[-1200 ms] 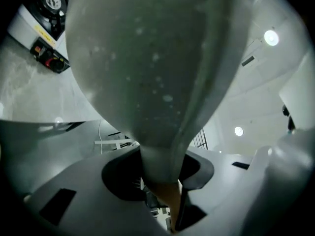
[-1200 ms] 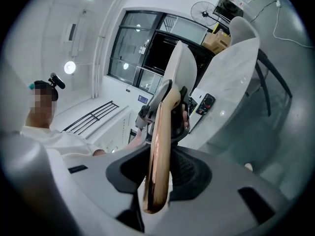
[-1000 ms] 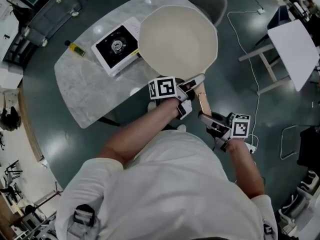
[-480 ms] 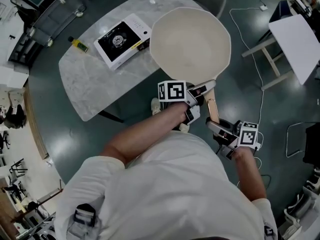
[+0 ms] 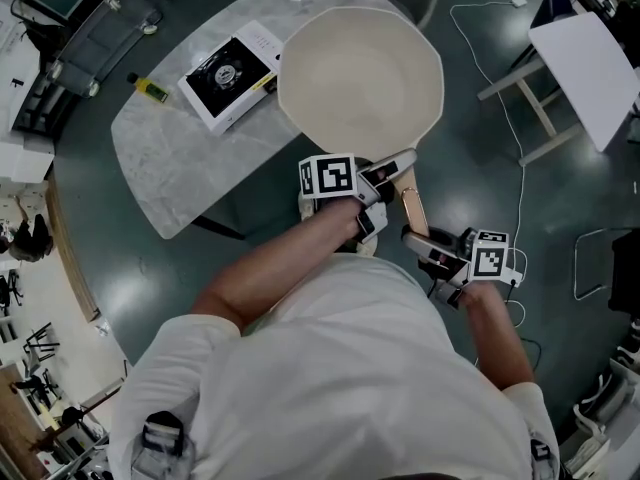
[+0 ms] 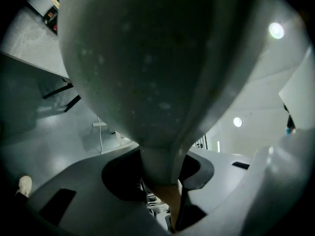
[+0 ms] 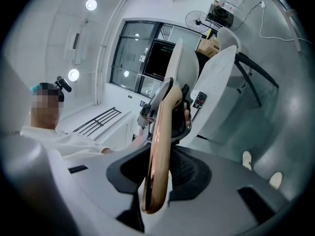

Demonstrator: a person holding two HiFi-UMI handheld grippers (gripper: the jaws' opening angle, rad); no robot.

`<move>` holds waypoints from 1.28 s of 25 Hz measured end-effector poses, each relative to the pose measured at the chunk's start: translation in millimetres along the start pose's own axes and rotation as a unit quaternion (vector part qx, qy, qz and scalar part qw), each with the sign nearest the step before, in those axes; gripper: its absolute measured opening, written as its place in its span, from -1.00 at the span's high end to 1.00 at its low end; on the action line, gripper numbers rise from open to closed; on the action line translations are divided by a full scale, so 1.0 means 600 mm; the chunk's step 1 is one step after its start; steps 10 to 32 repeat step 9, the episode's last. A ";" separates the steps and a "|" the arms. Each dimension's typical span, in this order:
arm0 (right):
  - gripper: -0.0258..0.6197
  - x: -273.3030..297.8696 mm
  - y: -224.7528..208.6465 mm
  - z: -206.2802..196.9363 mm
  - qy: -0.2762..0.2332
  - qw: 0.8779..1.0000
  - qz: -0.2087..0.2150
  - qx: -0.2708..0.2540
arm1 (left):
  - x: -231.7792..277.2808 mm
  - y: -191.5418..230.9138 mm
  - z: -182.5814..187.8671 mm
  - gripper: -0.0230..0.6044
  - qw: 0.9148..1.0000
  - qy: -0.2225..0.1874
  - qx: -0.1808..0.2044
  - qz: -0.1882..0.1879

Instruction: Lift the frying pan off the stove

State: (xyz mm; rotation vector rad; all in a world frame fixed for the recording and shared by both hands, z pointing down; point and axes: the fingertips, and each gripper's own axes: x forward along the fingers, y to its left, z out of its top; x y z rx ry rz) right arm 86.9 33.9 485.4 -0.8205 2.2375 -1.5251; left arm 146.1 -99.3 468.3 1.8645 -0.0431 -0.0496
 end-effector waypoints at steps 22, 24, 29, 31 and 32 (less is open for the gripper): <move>0.58 0.005 -0.012 0.021 0.011 1.000 0.012 -0.002 | 0.008 0.006 0.023 0.42 1.000 -0.013 0.008 0.001; 0.58 0.005 -0.012 0.021 0.011 1.000 0.012 -0.002 | 0.008 0.006 0.023 0.42 1.000 -0.013 0.008 0.001; 0.58 0.005 -0.012 0.021 0.011 1.000 0.012 -0.002 | 0.008 0.006 0.023 0.42 1.000 -0.013 0.008 0.001; 0.58 0.005 -0.012 0.021 0.011 1.000 0.012 -0.002 | 0.008 0.006 0.023 0.42 1.000 -0.013 0.008 0.001; 0.58 0.005 -0.012 0.021 0.011 1.000 0.012 -0.002 | 0.008 0.006 0.023 0.42 1.000 -0.013 0.008 0.001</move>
